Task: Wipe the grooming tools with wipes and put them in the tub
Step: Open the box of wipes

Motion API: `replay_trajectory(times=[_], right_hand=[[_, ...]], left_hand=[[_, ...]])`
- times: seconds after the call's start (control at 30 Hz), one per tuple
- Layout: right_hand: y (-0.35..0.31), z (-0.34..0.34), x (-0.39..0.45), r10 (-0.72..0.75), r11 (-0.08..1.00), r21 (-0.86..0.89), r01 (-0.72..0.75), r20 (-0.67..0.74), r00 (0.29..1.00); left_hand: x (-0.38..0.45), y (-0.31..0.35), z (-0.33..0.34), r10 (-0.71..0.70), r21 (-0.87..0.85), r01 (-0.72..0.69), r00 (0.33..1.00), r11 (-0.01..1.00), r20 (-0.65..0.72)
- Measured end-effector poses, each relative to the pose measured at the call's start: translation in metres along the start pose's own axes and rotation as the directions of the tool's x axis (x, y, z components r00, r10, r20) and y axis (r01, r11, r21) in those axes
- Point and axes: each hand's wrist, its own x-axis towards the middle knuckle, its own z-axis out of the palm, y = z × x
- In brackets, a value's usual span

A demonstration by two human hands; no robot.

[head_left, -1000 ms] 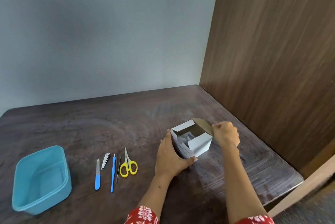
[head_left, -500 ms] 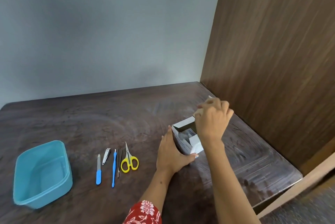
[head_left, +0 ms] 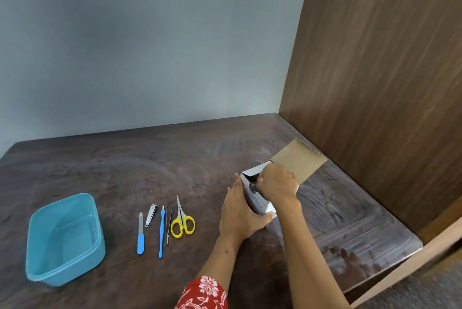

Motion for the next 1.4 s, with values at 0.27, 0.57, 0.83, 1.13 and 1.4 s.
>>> replay_trajectory(times=[0.27,0.57,0.83,1.13,1.4], right_hand=[[0.017,-0.021,-0.001,-0.029,0.974,0.217,0.060,-0.144,0.989],[0.029,-0.033,-0.002,-0.094,0.833,0.551,0.042,0.066,0.993],[0.048,-0.027,0.003,0.437,0.752,0.658,-0.037,-0.455,0.776],[0.059,-0.025,0.009,0.533,0.371,0.927,0.061,-0.266,0.803],[0.041,0.023,-0.022,0.033,0.717,0.589,0.372,-0.562,0.826]], left_hand=[[0.002,-0.001,0.000,-0.015,0.011,0.014,1.000,1.000,0.008],[0.001,0.000,0.000,-0.012,0.022,0.012,1.000,1.000,0.005],[0.001,-0.004,0.000,0.002,0.009,-0.002,1.000,1.000,-0.009],[0.004,-0.008,0.002,0.020,0.017,-0.020,1.000,1.000,-0.009],[0.005,-0.013,0.005,0.023,0.024,-0.023,1.000,0.999,-0.014]])
